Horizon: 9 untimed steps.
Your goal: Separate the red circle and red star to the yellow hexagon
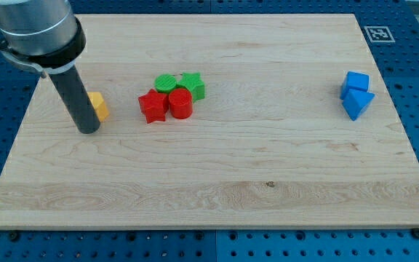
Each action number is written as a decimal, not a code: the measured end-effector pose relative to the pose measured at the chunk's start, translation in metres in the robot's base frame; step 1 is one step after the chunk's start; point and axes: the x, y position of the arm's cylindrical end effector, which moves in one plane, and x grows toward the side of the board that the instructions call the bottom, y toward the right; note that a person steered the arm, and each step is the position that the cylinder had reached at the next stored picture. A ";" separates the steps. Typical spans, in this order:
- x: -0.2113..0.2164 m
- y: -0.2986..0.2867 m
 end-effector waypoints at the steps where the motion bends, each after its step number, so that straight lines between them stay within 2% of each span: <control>1: 0.022 0.016; 2: 0.058 0.065; 3: 0.048 0.115; 4: -0.004 0.151; 5: -0.044 0.167; 6: -0.063 0.175; 9: -0.067 0.178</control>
